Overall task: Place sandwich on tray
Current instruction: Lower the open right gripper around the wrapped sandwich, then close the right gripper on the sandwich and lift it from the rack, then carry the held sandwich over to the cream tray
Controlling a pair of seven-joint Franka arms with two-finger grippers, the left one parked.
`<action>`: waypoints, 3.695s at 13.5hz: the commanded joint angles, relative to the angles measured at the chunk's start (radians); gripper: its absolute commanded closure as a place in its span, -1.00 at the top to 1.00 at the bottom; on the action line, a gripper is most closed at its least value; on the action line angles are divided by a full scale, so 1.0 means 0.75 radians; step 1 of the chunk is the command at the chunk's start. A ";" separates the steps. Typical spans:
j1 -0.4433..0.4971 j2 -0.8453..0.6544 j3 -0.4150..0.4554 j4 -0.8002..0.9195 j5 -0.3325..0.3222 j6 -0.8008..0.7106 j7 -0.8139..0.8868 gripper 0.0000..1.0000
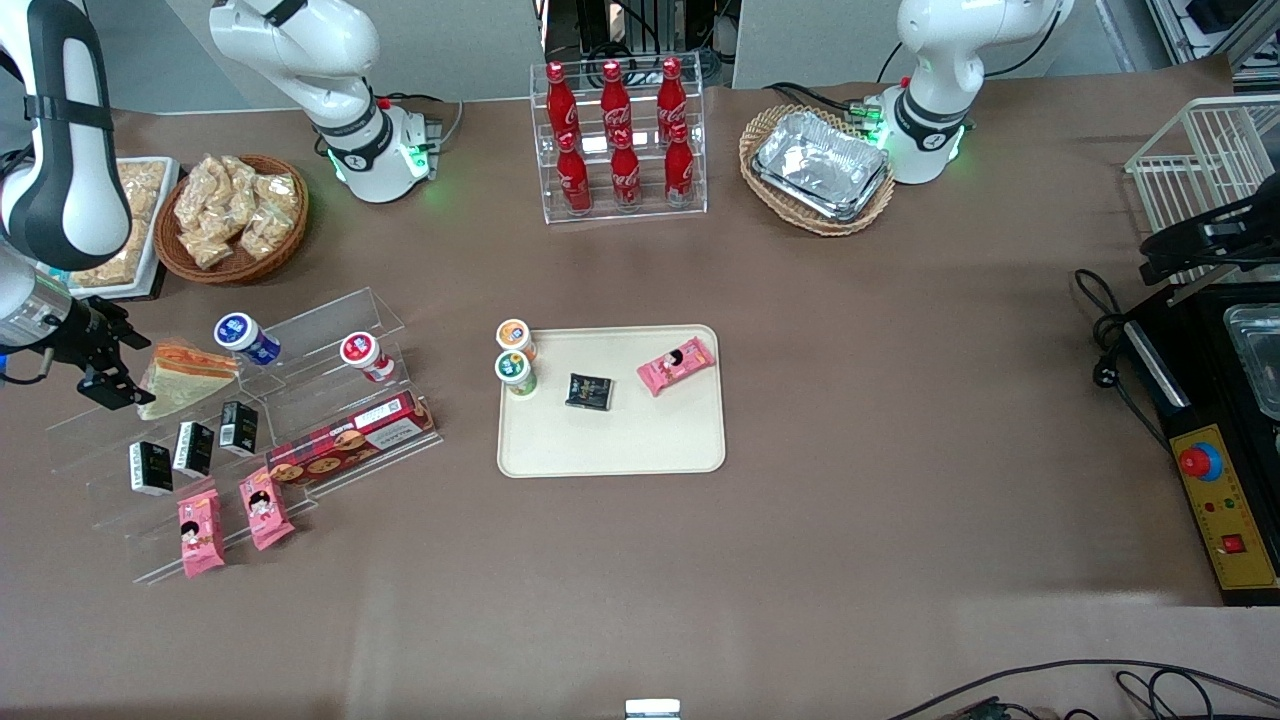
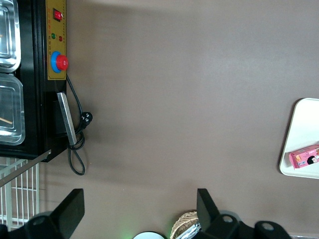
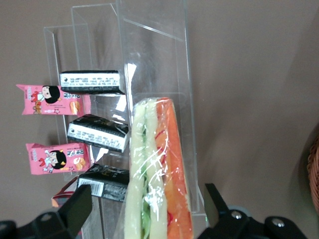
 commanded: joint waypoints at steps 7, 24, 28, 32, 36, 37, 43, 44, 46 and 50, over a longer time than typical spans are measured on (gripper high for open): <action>0.022 -0.009 -0.005 -0.093 -0.013 0.114 0.026 0.71; 0.034 -0.066 -0.013 -0.034 -0.146 0.071 0.008 -0.88; 0.034 -0.072 -0.015 0.132 -0.156 -0.090 -0.080 -0.88; 0.048 -0.056 -0.007 0.328 -0.154 -0.286 -0.123 -0.88; 0.106 -0.054 0.048 0.406 -0.140 -0.379 -0.099 -0.86; 0.120 -0.044 0.067 0.427 -0.138 -0.395 -0.097 -0.85; 0.295 0.056 0.104 0.539 -0.062 -0.461 0.148 -0.86; 0.347 0.091 0.104 0.574 -0.062 -0.461 0.222 -0.87; 0.453 0.189 0.106 0.647 -0.062 -0.461 0.381 -0.88; 0.629 0.410 0.104 0.815 -0.064 -0.444 0.721 -0.88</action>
